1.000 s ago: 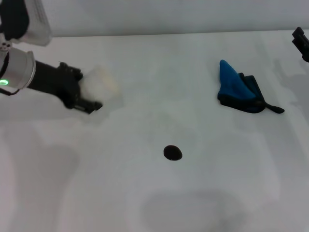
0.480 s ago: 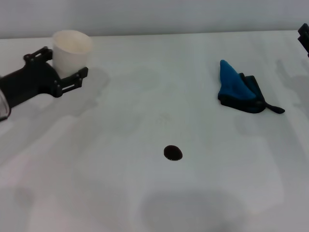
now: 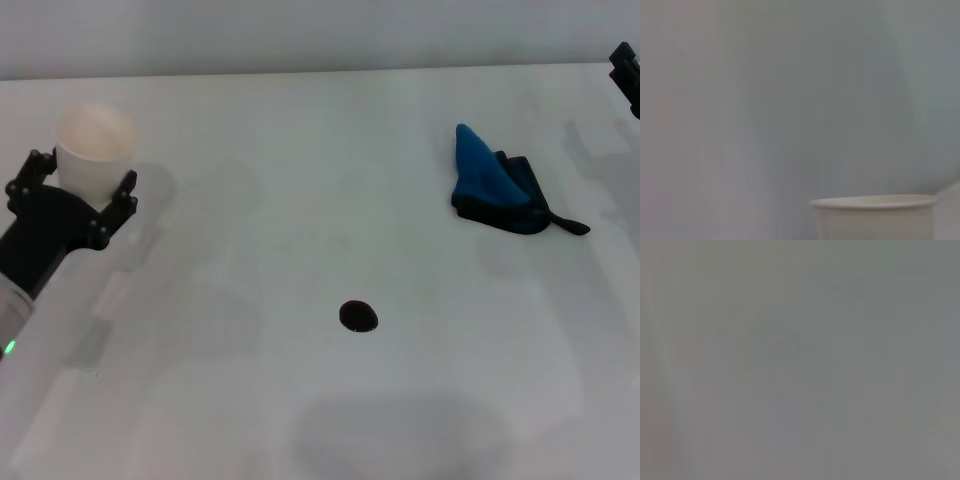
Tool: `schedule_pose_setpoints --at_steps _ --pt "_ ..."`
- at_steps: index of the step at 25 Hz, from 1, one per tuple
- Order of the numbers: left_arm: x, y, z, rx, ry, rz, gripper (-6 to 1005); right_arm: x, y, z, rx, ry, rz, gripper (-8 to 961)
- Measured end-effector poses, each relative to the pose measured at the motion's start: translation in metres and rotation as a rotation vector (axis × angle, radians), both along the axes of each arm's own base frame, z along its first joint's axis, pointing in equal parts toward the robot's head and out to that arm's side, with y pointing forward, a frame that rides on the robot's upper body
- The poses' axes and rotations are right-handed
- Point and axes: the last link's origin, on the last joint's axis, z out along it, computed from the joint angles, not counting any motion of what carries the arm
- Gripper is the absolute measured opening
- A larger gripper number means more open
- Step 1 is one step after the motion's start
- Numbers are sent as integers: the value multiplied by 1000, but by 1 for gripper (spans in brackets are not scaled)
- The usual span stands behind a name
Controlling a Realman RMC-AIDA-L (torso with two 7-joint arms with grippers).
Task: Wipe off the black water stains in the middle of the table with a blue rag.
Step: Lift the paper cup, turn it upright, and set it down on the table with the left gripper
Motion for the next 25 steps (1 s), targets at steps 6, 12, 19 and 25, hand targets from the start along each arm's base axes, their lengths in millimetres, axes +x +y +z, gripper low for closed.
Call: schedule_pose_setpoints --at_steps 6,12,19,25 --pt "-3 2 -16 -26 22 94 794 1 -2 0 -1 -1 -3 855" --pt "-5 4 -20 -45 26 130 795 5 -5 -1 -4 -2 -16 855" --pt "-7 0 -30 -83 17 175 797 6 -10 1 7 -2 -8 855" --pt "-11 -3 -32 -94 23 199 799 11 -22 4 25 -2 -5 855"
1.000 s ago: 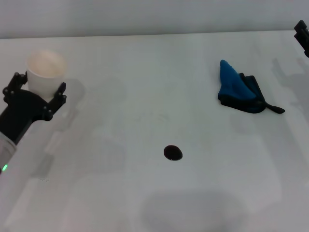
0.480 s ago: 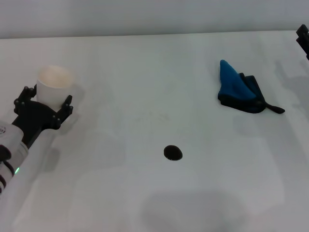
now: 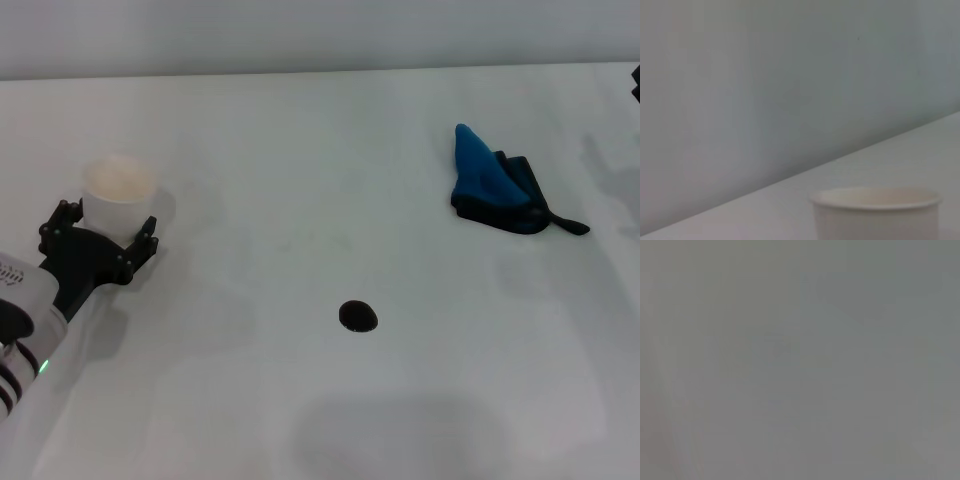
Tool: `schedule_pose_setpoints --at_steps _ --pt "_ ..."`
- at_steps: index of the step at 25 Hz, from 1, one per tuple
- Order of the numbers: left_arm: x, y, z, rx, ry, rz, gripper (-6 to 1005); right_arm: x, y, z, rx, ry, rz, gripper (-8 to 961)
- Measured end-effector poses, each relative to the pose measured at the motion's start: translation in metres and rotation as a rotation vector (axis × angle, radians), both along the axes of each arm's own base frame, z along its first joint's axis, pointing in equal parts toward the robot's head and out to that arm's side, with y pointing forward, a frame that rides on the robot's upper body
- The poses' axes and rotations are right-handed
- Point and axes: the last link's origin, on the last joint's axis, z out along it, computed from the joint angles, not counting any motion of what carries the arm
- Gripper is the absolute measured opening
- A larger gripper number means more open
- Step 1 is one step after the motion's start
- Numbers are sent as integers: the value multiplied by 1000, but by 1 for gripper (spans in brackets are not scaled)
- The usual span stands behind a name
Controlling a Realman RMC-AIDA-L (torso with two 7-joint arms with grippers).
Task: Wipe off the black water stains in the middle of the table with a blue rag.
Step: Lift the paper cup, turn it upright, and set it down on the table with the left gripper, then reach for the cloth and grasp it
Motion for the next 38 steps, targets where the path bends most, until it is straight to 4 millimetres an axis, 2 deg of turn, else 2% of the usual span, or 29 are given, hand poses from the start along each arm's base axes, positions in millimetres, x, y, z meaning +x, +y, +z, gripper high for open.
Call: schedule_pose_setpoints --at_steps 19,24,38 --pt "-4 -19 -9 -26 1 9 882 -1 -2 1 6 0 9 855" --pt "-5 -28 -13 -24 37 -8 882 -1 -3 1 10 -1 15 855" --pt "-10 -43 -12 -3 -2 10 882 -1 -3 2 12 -1 17 855"
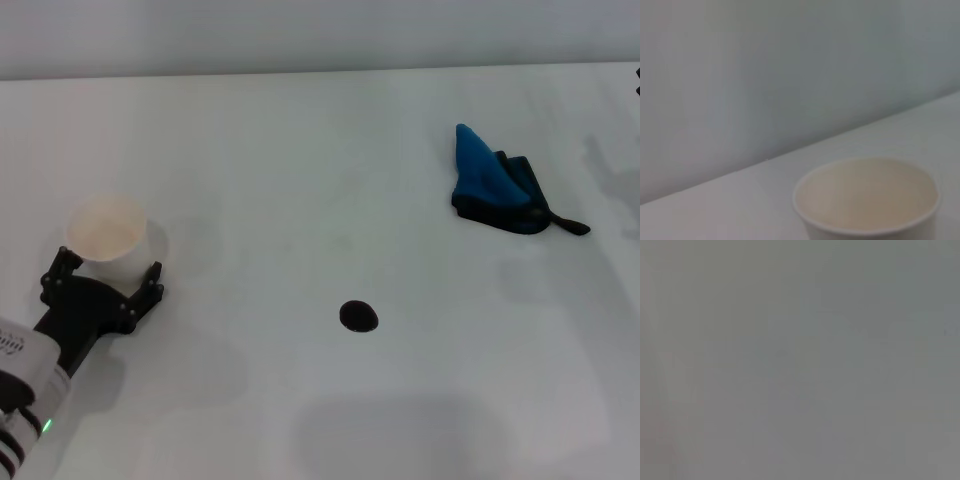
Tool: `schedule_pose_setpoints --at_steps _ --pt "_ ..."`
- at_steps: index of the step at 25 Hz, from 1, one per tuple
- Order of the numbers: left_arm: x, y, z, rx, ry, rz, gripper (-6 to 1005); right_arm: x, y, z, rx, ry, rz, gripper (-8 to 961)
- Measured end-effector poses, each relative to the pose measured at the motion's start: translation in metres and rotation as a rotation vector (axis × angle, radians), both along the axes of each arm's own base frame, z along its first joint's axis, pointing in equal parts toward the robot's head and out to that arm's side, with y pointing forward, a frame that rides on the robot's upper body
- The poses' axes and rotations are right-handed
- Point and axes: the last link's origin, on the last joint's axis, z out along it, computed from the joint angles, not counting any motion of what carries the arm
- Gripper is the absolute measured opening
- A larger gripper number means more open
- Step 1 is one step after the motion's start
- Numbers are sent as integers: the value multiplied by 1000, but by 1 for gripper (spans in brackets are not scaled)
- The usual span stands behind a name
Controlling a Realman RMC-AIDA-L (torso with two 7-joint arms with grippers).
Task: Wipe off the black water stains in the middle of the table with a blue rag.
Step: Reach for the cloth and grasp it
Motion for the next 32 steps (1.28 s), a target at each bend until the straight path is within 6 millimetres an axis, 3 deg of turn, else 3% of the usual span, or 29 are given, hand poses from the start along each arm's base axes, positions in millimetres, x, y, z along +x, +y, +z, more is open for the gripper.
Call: schedule_pose_setpoints --at_steps 15,32 --pt "-2 -6 3 11 -123 55 882 0 -6 2 14 -1 13 855" --pt "-8 -30 4 42 -160 69 883 4 -12 3 19 -5 13 854"
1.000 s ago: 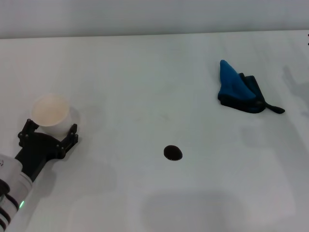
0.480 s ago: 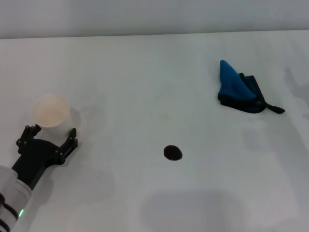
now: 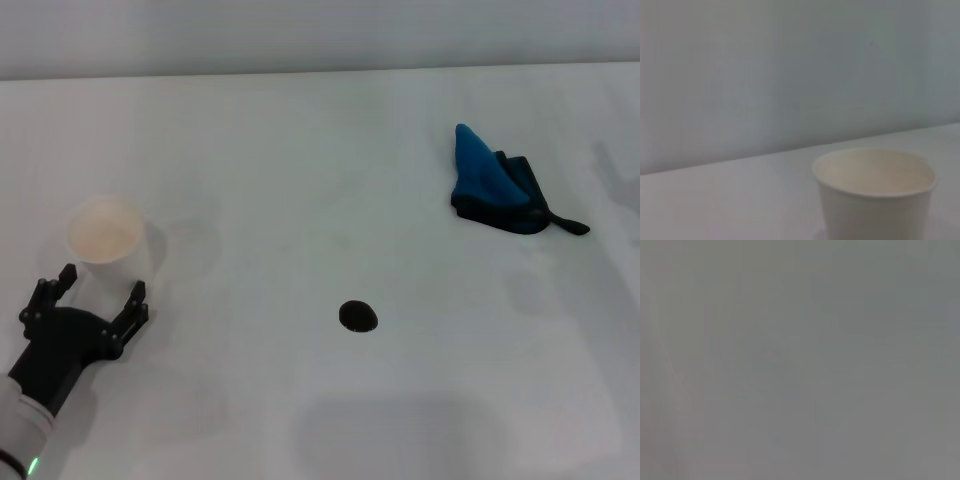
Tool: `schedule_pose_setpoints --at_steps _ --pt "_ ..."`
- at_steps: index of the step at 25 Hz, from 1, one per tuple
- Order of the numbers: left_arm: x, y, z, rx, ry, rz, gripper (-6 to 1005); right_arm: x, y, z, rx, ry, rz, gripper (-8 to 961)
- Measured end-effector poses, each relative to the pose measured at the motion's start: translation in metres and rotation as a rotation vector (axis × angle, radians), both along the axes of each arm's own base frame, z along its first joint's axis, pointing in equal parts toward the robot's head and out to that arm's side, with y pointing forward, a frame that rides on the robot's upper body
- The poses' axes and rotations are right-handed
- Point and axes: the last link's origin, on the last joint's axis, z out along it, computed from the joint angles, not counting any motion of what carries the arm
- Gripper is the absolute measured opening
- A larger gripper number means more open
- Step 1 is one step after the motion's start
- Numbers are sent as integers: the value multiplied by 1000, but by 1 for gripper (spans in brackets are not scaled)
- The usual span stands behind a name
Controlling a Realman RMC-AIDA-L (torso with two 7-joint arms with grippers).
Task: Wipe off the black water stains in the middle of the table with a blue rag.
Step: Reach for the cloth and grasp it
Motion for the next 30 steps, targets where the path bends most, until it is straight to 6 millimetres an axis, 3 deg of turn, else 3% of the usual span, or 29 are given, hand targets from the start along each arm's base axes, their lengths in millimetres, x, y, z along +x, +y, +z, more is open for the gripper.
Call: schedule_pose_setpoints --at_steps 12,20,24,30 --pt "9 -38 -4 6 -68 -61 881 1 -1 0 0 0 -3 854" --pt "15 -73 23 207 -200 -90 878 1 -3 -2 -10 2 3 854" --pt "1 -78 39 285 -273 -23 877 -12 2 -10 -87 4 81 854" --pt "-26 -78 57 307 -373 74 877 -44 23 -18 -407 5 295 854"
